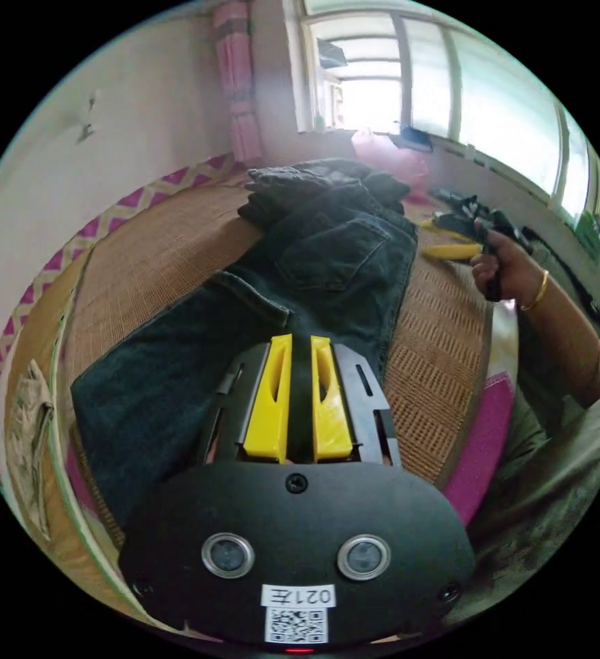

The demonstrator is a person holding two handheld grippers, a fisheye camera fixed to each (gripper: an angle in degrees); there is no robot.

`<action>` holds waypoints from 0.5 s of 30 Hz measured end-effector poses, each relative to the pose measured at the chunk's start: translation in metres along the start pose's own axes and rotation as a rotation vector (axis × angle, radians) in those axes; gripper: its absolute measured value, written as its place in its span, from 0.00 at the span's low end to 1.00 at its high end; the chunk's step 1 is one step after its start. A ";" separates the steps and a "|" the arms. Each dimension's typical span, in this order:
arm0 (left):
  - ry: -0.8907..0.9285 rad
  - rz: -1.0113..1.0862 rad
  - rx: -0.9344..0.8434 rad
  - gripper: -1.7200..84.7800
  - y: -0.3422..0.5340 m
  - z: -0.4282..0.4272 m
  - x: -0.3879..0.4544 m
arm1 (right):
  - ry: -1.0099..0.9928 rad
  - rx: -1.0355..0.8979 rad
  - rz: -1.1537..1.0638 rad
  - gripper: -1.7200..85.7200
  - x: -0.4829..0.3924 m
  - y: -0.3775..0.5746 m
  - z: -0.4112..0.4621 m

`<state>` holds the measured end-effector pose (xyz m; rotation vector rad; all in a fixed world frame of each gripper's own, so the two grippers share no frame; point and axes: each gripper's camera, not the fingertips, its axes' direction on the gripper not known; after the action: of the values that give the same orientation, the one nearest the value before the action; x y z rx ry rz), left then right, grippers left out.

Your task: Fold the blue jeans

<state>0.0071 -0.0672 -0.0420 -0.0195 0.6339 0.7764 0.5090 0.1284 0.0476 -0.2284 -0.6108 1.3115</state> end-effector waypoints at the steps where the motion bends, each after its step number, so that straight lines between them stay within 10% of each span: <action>1: 0.016 -0.021 0.007 0.07 0.003 -0.003 -0.004 | -0.010 0.005 0.019 0.17 0.001 -0.003 0.003; 7: -0.006 -0.090 0.026 0.01 0.039 -0.037 -0.026 | -0.115 0.043 0.086 0.09 0.001 -0.008 0.025; 15: -0.099 -0.212 0.013 0.01 0.107 -0.086 -0.066 | -0.001 0.037 -0.721 0.08 -0.268 0.107 0.063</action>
<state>-0.1441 -0.0538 -0.0538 -0.0362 0.5332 0.5647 0.3517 -0.1091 -0.0303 0.0297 -0.5923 0.6250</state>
